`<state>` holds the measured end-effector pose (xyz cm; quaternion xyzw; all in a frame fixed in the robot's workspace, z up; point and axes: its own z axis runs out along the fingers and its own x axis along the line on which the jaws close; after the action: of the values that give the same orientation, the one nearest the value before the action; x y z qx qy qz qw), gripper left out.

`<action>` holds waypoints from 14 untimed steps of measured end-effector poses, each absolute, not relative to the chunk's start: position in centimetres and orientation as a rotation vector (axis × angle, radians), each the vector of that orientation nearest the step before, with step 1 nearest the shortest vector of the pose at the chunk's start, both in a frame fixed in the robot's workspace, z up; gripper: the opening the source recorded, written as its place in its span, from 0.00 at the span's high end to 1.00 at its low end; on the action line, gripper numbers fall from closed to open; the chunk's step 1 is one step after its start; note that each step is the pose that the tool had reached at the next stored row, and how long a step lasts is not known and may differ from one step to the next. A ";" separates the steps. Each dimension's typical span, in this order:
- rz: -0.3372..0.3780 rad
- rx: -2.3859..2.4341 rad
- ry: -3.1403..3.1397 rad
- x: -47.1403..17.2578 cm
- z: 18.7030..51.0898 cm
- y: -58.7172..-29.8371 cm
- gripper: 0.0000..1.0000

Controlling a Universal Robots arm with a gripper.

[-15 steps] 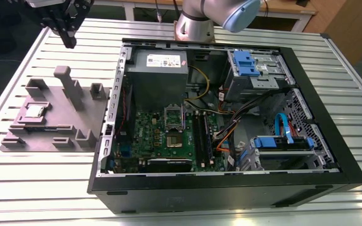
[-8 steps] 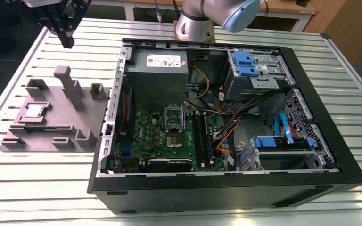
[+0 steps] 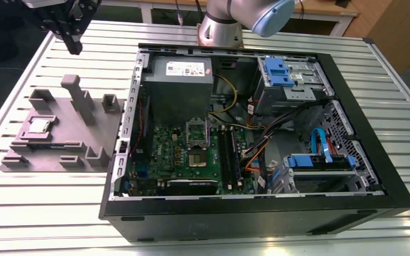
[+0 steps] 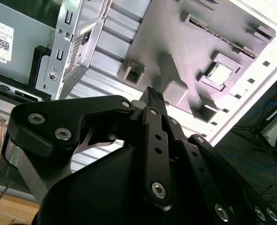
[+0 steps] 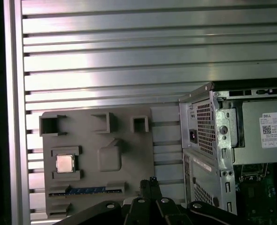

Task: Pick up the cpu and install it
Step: 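Reach for the cpu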

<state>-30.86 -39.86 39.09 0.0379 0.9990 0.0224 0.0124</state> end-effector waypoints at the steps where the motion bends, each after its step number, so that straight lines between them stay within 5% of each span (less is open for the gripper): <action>1: 0.070 0.118 3.114 -30.9 39.1 -39.9 0.90; 14: 0.070 0.118 3.114 -31.2 39.1 -39.9 0.90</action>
<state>-31.18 -39.86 39.09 0.0379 0.9990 0.0224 0.0124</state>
